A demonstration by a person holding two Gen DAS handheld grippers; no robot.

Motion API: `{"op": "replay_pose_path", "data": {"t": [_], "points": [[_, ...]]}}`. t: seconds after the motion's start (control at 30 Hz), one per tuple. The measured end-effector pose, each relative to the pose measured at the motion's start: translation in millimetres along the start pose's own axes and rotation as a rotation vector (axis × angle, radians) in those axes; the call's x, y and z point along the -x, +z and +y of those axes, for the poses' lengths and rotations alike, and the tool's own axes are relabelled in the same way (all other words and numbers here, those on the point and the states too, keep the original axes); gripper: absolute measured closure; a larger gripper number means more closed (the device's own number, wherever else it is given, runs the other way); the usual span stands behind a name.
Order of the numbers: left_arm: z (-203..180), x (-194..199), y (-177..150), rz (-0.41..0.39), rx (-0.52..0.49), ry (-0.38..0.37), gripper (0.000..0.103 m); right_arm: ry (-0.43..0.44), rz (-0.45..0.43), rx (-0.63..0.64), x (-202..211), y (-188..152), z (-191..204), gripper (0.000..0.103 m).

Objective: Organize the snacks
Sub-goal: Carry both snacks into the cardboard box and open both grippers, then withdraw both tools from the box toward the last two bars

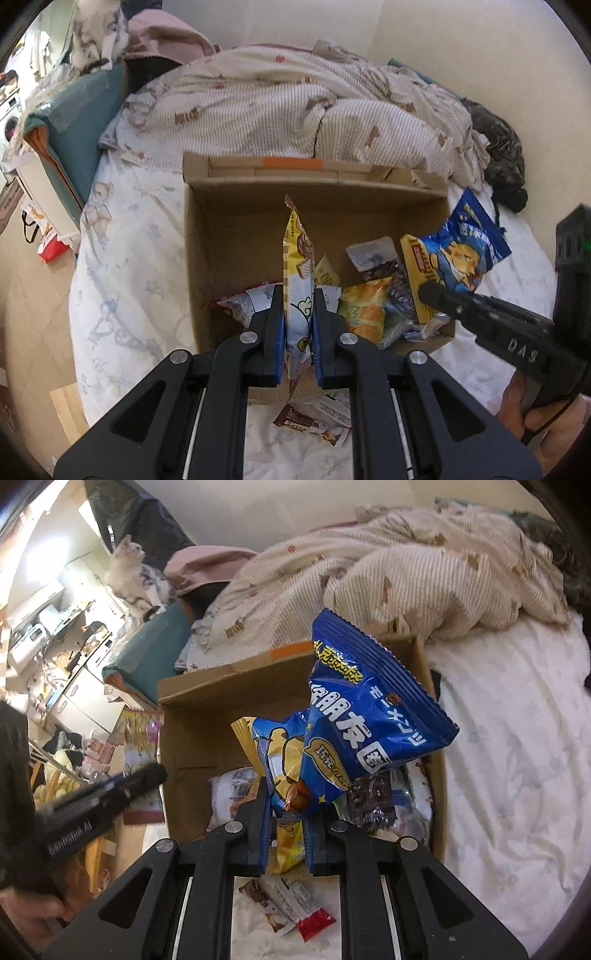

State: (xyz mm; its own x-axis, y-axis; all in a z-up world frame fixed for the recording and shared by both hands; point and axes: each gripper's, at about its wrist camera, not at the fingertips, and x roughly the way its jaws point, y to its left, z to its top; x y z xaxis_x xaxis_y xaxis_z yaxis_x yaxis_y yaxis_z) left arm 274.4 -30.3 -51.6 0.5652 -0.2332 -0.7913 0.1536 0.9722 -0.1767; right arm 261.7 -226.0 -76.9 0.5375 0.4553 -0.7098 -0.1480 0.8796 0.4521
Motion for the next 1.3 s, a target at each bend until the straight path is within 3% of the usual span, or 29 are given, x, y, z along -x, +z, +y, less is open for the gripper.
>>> {"op": "replay_pose_path", "data": {"t": [0.33,0.67,0.7,0.73,0.77,0.8,0.87,0.93,1.3], "points": [[9,-23,7,0.004,0.031,0.032,0.093,0.103,0.006,-0.146,-23,18,-19,0.088],[14,-18,9,-0.014,0.054,0.015,0.093,0.151,0.014,-0.124,-24,20,-5,0.083],[13,-17,9,-0.015,0.052,0.015,0.093,0.149,0.024,-0.119,-26,20,-4,0.080],[13,-16,9,-0.016,0.053,0.013,0.091,0.150,0.044,-0.117,-29,20,-3,0.064],[13,-15,9,-0.020,0.055,0.009,0.083,0.161,0.062,-0.122,-32,20,-3,0.050],[13,-14,9,-0.026,0.062,0.014,0.075,0.171,0.081,-0.140,-35,18,-5,0.020],[15,-9,7,-0.051,0.078,0.034,0.039,0.149,0.054,-0.149,-33,16,-7,0.016],[16,-6,7,-0.069,0.088,0.052,0.025,0.121,0.041,-0.145,-31,17,-9,0.016],[23,-8,5,-0.067,0.095,0.073,0.023,0.130,0.047,-0.174,-29,17,-18,0.016]]}}
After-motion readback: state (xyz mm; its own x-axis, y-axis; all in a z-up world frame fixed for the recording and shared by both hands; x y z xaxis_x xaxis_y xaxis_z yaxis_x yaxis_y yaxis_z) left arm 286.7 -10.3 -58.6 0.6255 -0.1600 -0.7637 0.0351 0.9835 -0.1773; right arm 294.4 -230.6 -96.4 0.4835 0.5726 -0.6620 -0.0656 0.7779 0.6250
